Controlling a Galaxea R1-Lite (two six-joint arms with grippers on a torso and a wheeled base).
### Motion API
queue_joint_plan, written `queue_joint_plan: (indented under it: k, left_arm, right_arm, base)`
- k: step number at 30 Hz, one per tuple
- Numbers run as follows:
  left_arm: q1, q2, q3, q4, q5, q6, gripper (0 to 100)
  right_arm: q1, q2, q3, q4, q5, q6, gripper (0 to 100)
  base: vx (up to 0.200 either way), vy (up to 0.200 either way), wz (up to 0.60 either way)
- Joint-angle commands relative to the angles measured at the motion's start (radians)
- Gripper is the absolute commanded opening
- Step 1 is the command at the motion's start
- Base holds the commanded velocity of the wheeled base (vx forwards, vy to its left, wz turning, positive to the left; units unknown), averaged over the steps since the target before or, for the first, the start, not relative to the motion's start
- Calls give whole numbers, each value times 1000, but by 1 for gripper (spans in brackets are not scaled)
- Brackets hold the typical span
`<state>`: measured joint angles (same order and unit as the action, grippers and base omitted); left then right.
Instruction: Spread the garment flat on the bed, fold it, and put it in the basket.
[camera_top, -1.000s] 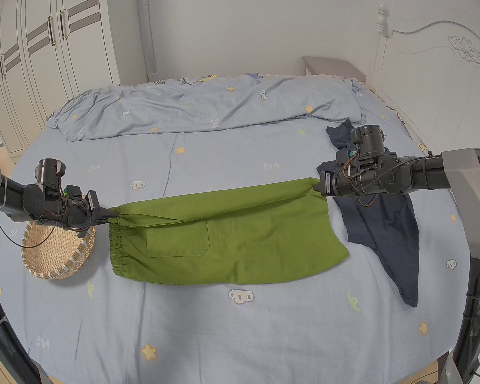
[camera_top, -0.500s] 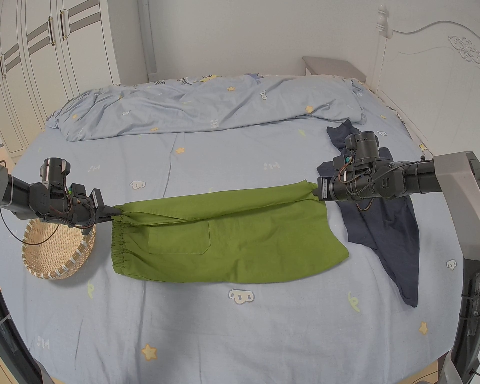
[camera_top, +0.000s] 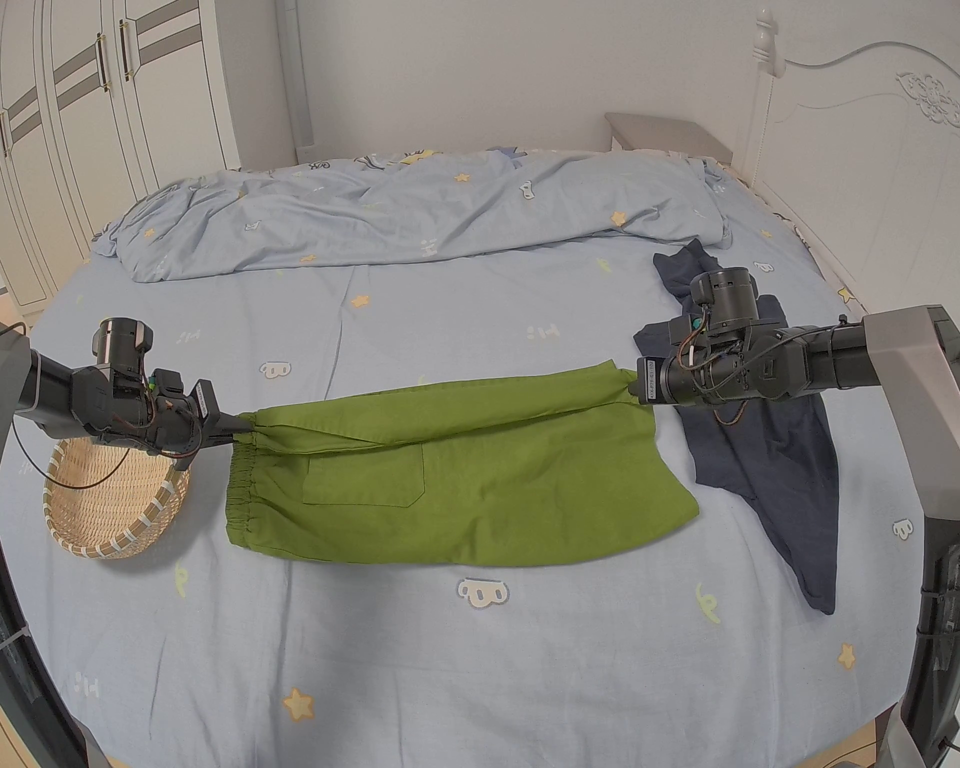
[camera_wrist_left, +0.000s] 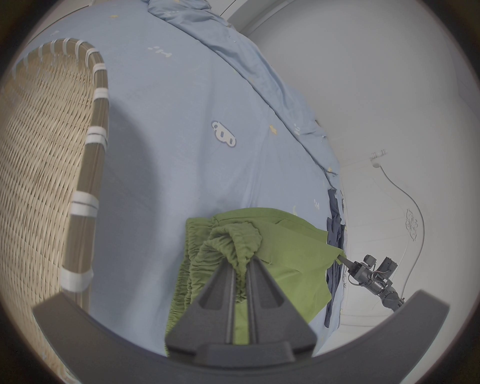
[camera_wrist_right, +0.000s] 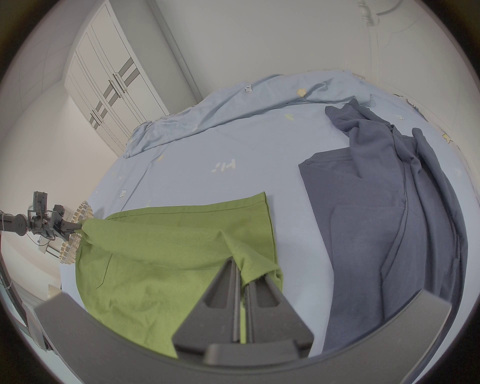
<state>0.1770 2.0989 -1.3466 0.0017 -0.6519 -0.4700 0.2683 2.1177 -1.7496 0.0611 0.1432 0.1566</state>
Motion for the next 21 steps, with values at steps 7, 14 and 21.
queue_joint_plan:
  k: [7, 14, 21]
  left_arm:
    - [-2, 32, -6, 0, 0, 2, 0]
    - [-8, 27, -8, 1, -2, -4, 100]
    - [-56, -36, -8, 12, -25, -121, 100]
  right_arm:
    - [3, 10, 5, 0, 1, 14, 0]
    - [19, 24, 4, 0, 1, 17, 100]
    - [25, 21, 10, -29, 3, 17, 100]
  base:
    - [0, 0, 0]
    - [0, 0, 0]
    - [0, 0, 0]
